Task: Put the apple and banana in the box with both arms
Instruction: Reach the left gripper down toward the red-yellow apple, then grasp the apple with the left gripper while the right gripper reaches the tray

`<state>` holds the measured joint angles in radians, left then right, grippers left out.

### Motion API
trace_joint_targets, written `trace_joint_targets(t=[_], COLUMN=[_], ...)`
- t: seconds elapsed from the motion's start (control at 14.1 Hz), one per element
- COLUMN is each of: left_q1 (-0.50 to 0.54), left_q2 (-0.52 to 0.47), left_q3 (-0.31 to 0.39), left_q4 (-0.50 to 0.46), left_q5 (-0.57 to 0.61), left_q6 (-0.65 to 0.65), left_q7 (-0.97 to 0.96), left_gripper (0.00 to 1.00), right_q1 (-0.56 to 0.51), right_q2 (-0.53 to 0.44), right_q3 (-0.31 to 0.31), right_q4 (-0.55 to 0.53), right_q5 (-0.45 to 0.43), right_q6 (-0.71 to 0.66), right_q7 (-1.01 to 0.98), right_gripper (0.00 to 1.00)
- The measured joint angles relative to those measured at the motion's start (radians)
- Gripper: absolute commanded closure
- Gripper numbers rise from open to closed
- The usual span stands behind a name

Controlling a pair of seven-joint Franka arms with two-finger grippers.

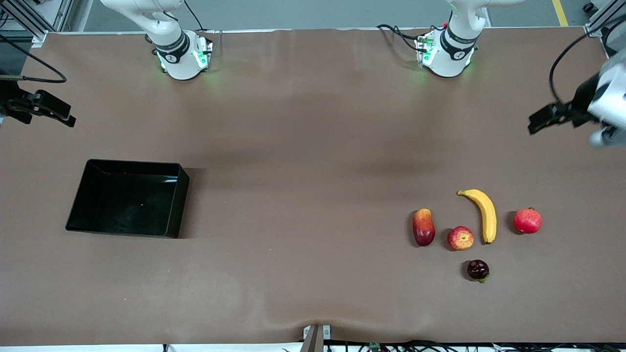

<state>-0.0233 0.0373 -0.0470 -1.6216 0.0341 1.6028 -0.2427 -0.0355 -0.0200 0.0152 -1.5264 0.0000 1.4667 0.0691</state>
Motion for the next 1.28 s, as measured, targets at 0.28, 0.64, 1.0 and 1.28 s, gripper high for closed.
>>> trace_joint_targets(t=[0.28, 0.64, 1.0, 1.28], left_q1=[0.030, 0.029, 0.005, -0.006], left_q2=[0.069, 0.273, 0.474, 0.618], left_q3=[0.001, -0.001, -0.009, -0.009], left_q4=[-0.227, -0.233, -0.046, 0.041], left_q5=[0.000, 0.000, 0.000, 0.000], left_q6=[0.383, 0.636, 0.650, 0.724], left_q7=[-0.015, -0.017, -0.019, -0.019], left_gripper=[0.00, 0.00, 0.00, 0.00], right_q1=[0.000, 0.000, -0.009, -0.069], right_q2=[0.008, 0.064, 0.114, 0.223], right_q3=[0.001, 0.001, -0.002, -0.010], right_q4=[-0.001, -0.002, -0.006, -0.012], right_q5=[0.000, 0.000, -0.019, -0.054], right_q6=[0.000, 0.032, 0.075, 0.088], right_q7=[0.000, 0.000, 0.000, -0.001], right_gripper=[0.00, 0.00, 0.00, 0.00])
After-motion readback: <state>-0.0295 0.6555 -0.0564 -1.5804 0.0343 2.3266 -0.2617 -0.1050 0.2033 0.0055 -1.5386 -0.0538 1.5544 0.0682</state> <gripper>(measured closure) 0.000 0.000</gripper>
